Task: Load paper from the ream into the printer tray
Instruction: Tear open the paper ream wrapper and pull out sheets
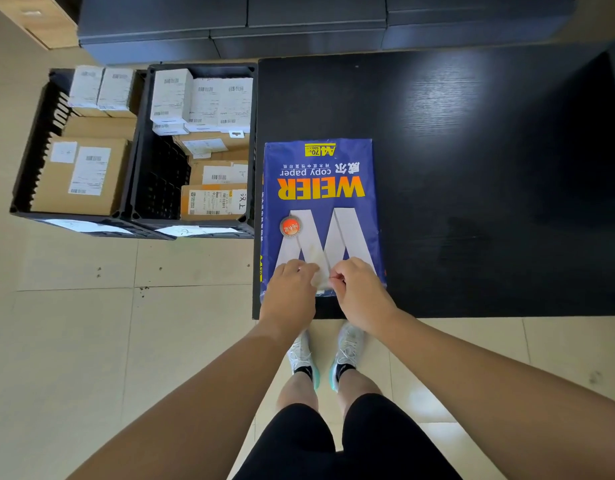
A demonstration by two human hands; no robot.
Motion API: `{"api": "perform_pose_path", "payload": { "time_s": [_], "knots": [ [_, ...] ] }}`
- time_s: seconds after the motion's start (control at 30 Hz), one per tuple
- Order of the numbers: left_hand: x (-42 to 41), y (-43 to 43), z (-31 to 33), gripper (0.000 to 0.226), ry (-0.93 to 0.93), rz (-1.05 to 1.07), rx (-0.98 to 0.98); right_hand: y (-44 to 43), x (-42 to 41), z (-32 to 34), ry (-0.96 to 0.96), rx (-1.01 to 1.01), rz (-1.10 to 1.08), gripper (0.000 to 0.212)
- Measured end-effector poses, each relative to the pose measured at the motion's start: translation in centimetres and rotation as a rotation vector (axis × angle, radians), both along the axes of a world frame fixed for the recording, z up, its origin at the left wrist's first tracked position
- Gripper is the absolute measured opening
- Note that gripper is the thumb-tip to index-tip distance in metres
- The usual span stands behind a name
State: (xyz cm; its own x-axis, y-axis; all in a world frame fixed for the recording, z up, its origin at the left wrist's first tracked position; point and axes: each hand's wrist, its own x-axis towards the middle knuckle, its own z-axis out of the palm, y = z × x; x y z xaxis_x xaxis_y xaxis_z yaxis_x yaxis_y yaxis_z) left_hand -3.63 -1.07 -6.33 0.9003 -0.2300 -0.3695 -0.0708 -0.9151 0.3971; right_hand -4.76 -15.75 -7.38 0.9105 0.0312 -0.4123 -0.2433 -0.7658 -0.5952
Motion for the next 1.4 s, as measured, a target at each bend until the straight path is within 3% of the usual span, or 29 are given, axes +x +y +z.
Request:
{"api": "perform_pose_path", "payload": {
  "time_s": [0.23, 0.53, 0.83, 1.0, 1.23, 1.4],
  "knots": [
    [-0.4, -0.1, -0.1, 0.021, -0.004, 0.07, -0.047, 0.3, -1.3, -0.1, -0.033, -0.005, 0.01, 0.012],
    [-1.9, -0.2, -0.1, 0.018, -0.116, 0.113, -0.029, 0.0, -2.3, -0.3, -0.049, 0.019, 0.051, 0.012],
    [-2.7, 1.1, 0.0, 0.017, -0.176, -0.05, 0.018, 0.3, -4.1, -0.2, -0.093, -0.008, 0.053, 0.013],
    [-3.4, 2.2, -0.4, 0.014, -0.143, -0.145, -0.027, 1.1, -5.5, -0.1, -0.063, -0.058, 0.044, 0.011],
    [-4.2, 2.7, -1.2, 0.012, -0.052, -0.101, -0.188, 1.9, -6.9, 0.0, -0.102, -0.117, -0.121, 0.011],
    [-4.8, 2.5, -1.8, 0.016, 0.037, -0.064, -0.173, 2.1, -7.1, -0.5, -0.054, -0.088, -0.216, 0.01]
  ]
}}
